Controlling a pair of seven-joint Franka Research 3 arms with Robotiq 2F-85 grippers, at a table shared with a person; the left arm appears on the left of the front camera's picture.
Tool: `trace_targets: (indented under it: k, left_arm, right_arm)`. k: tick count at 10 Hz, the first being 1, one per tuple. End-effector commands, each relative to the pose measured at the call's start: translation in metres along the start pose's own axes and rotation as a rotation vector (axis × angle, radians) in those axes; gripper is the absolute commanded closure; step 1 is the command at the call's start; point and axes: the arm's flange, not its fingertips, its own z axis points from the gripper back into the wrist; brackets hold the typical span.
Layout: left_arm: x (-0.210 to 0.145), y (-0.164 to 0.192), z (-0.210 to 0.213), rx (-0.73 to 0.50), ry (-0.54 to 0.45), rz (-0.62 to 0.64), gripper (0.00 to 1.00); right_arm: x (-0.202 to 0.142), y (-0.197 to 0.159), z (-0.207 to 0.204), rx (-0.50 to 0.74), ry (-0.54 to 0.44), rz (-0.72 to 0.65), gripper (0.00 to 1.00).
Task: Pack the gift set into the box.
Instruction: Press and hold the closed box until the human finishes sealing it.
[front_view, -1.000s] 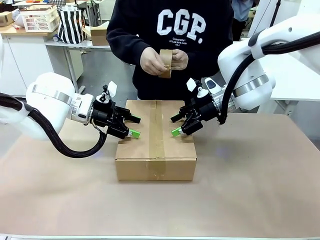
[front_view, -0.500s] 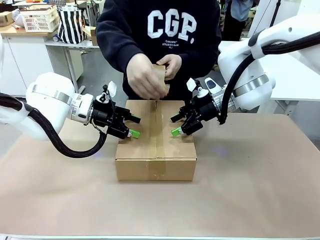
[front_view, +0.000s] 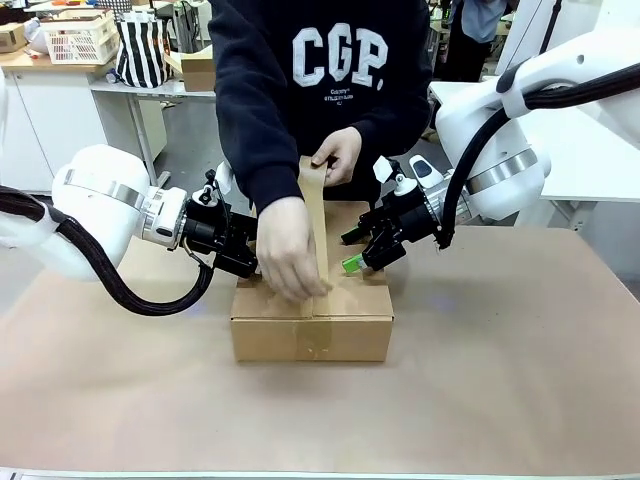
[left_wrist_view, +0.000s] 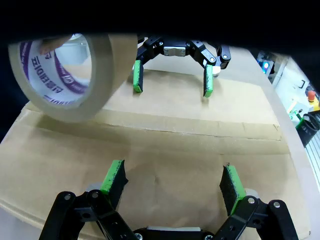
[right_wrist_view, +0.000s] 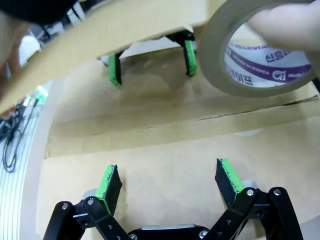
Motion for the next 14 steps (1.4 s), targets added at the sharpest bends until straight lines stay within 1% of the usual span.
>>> trace_targets:
  k: [1,14]
  left_arm:
    - [-0.0031,-0.0010,-0.0008,-0.003,0.007,0.002,0.00]
    - [-0.0031,-0.0010,-0.0008,-0.003,0.007,0.002,0.00]
  right_arm:
    - [-0.0038,0.0007,-0.0021,-0.013,0.007,-0.005,0.00]
    - [-0.0038,0.0007,-0.0021,-0.013,0.007,-0.005,0.00]
